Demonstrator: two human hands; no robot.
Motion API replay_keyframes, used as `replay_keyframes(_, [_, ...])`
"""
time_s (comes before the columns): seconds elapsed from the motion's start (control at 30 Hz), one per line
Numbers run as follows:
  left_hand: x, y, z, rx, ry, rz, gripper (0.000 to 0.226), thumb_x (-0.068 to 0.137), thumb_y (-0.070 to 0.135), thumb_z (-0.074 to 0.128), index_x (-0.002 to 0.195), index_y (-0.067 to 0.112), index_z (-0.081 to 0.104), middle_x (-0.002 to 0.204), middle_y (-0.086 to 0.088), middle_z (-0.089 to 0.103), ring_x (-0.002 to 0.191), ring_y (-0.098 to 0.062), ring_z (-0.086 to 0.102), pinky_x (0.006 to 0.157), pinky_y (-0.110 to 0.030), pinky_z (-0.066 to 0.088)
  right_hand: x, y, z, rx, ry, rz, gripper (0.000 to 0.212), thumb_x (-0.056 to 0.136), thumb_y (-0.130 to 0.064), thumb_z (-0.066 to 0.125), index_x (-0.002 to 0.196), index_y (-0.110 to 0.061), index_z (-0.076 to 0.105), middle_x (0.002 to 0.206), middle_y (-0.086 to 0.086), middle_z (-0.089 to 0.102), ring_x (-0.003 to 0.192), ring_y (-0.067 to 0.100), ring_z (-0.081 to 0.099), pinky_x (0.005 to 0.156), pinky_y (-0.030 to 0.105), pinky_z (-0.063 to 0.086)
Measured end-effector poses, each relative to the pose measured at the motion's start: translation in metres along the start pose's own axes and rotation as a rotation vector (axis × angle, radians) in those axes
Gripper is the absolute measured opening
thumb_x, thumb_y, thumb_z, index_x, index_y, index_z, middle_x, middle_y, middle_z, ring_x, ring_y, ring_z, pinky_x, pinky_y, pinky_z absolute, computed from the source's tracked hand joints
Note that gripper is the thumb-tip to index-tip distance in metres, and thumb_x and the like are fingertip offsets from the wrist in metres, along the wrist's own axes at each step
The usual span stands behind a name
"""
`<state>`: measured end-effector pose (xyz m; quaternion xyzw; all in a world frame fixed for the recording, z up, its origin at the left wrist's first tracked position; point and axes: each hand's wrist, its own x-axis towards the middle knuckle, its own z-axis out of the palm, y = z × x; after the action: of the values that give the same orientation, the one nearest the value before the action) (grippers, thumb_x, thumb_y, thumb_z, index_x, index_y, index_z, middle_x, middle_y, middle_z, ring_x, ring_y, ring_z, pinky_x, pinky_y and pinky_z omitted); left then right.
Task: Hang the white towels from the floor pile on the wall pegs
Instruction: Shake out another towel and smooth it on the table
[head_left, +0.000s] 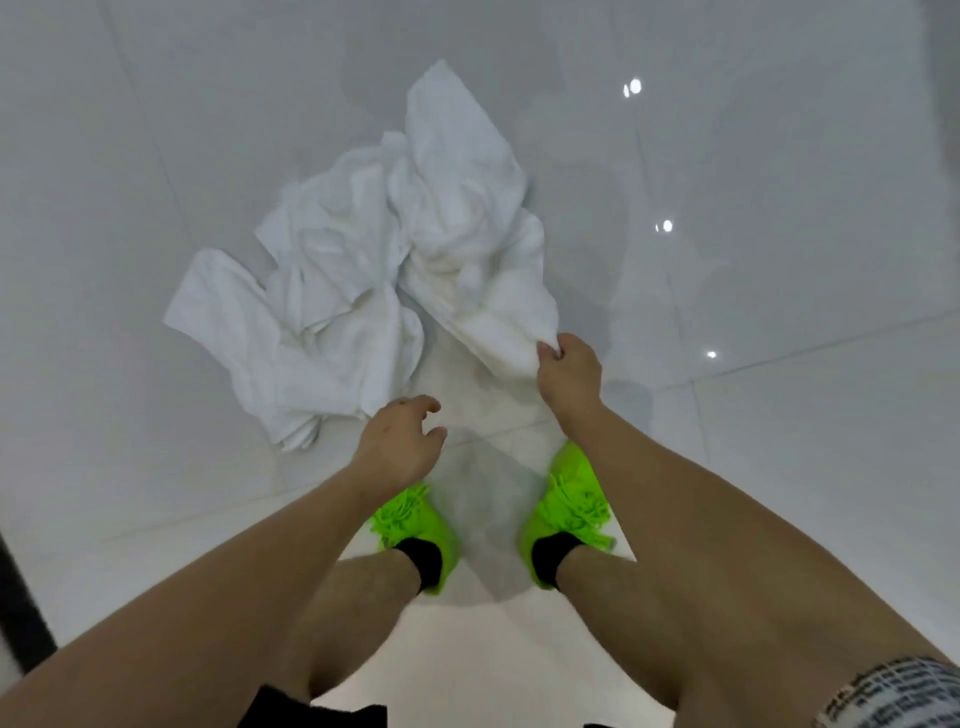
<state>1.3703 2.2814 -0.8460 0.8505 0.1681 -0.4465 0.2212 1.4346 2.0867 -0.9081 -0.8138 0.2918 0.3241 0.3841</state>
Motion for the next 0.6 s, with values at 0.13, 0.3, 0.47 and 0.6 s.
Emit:
replay_keyframes(0.13, [-0.077,0.081,-0.063,0.036,0.027,0.12,0.04,0.09,0.03,0.061,0.129,0.019,0.058,0.121,-0.007,0.061,0.104,-0.024,0.059,0.09,-0.029,0.04,-0.082,-0.054,-0.094,0.132,0.02,-0.05,0.029,0.099,-0.025,0.053,0.077,-0.007,0.058,0.084,0.016,0.059,0.081,0.027,0.055,0.074,0.035,0.042])
replay_keyframes(0.3, [-0.179,0.216,-0.153,0.089,0.049,0.399,0.049,0.083,0.042,0.071,0.126,0.024,0.058,0.12,0.002,0.06,0.103,-0.016,0.059,0.08,-0.024,0.043,-0.178,-0.142,-0.242,0.454,-0.044,-0.045,0.044,0.092,-0.032,0.065,0.062,-0.007,0.045,0.06,0.005,0.04,0.057,0.019,0.043,0.056,0.031,0.039])
replay_keyframes(0.47, [-0.285,0.353,-0.221,-0.032,0.052,0.598,0.023,0.076,0.06,0.065,0.093,0.045,0.063,0.082,0.021,0.066,0.079,0.002,0.062,0.061,-0.015,0.047,-0.248,-0.222,-0.403,0.768,0.043,-0.096,0.032,0.092,-0.033,0.067,0.081,-0.003,0.064,0.076,0.008,0.071,0.065,0.02,0.072,0.051,0.025,0.055])
replay_keyframes(0.6, [-0.346,0.444,-0.271,0.037,0.242,0.642,0.026,0.087,0.041,0.057,0.069,0.023,0.06,0.068,0.006,0.061,0.071,-0.017,0.06,0.058,-0.029,0.046,-0.302,-0.259,-0.514,0.843,0.148,-0.202,0.029,0.094,-0.033,0.065,0.08,-0.007,0.063,0.075,0.009,0.069,0.064,0.02,0.069,0.053,0.027,0.056])
